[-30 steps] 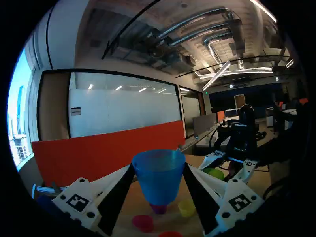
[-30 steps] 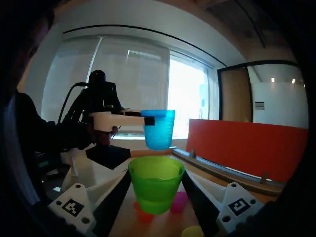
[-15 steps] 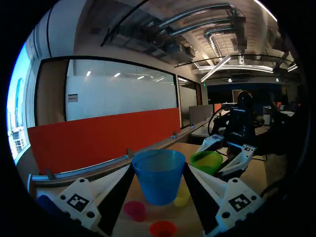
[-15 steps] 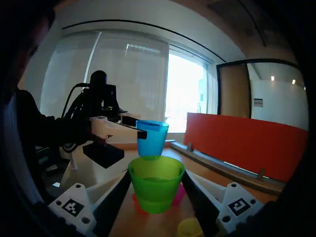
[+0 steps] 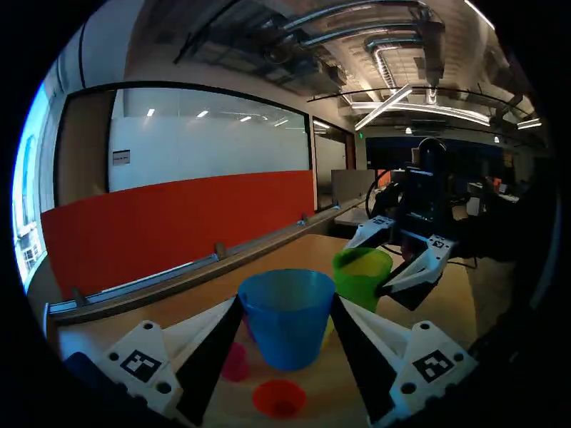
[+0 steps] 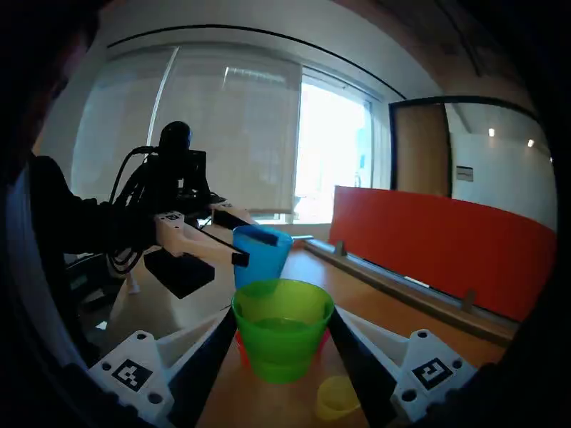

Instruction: Pour water

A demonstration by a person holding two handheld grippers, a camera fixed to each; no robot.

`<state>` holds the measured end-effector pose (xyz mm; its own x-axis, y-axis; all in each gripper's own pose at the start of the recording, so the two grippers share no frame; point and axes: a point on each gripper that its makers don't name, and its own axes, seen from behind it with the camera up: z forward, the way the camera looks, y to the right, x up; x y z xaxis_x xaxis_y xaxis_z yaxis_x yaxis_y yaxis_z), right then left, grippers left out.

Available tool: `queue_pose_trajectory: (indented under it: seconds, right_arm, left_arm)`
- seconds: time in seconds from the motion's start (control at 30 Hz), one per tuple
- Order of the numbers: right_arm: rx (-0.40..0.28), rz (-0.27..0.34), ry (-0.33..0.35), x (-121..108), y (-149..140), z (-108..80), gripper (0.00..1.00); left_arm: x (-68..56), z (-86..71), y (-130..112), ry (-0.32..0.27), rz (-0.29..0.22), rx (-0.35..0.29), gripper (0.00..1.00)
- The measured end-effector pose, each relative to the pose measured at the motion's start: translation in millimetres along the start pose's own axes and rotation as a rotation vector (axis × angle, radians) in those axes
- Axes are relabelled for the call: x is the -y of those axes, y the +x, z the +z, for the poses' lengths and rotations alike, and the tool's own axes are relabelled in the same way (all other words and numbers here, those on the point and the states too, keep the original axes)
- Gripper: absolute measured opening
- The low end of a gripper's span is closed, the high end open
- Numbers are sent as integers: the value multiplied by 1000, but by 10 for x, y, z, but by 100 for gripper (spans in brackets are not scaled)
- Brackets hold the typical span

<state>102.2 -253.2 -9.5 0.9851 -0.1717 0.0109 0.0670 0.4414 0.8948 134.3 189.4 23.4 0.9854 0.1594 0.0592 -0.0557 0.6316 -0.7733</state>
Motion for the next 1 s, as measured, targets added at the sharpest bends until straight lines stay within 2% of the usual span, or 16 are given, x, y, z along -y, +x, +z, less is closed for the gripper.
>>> queue_pose_trajectory:
  seconds: [0.4, 1.0]
  right_arm:
    - [18, 12, -6, -72, -107, -101, 91]
    - [100, 19, 3, -90, -490, -242, 91]
  left_arm:
    - [-97, 9, -246, -26, -13, 35, 87]
    - [-249, 26, -738, -70, 8, 130, 87]
